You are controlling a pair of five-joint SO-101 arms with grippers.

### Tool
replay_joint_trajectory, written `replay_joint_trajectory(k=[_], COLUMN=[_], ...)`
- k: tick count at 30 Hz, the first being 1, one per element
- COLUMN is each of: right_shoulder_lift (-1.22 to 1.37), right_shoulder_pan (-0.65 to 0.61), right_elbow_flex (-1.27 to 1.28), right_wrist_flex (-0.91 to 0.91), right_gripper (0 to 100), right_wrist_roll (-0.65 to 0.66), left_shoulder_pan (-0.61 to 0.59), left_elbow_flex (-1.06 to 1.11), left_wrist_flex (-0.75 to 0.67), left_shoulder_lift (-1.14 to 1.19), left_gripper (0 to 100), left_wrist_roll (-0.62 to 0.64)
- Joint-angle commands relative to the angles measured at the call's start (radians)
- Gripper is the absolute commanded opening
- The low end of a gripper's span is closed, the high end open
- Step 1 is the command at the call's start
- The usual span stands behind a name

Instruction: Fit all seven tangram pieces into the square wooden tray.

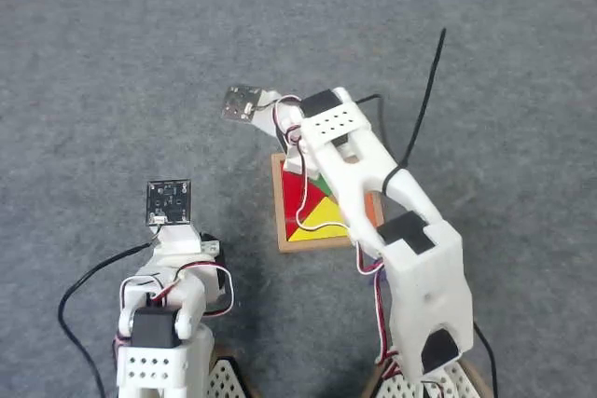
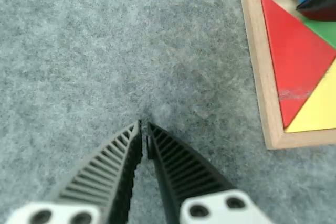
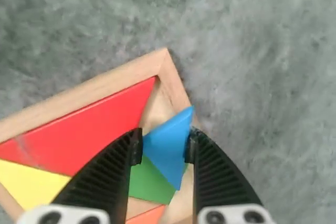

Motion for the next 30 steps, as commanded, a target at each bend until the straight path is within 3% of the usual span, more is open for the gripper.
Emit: replay_joint_trajectory(k=[1,13,21,30], right_shoulder_lift=[-0.01,-0.005,-0.012,-0.016], right_shoulder_pan=[-0.022,-0.071,-0.067,-0.024], right_elbow_flex=[-0.064,-0.064,-0.066,-0.169], right_wrist_flex=[-0.024,-0.024,-0.005,0.097], right_gripper=[5.4,6.4,25.7,19.3], right_wrist_roll=[0.072,0.199,0.204,0.198], left_shoulder_pan=[-0.006,-0.006,-0.006,-0.006], left_elbow_flex=[-0.012,-0.012,-0.012,-0.012], left_wrist_flex=[0.002,0.002,0.002,0.002], left_shoulder_lift=[-0.02,-0.02,-0.02,-0.02], left_gripper=[1,1,1,1], left_wrist_roll=[-0.011,-0.011,-0.011,-0.011])
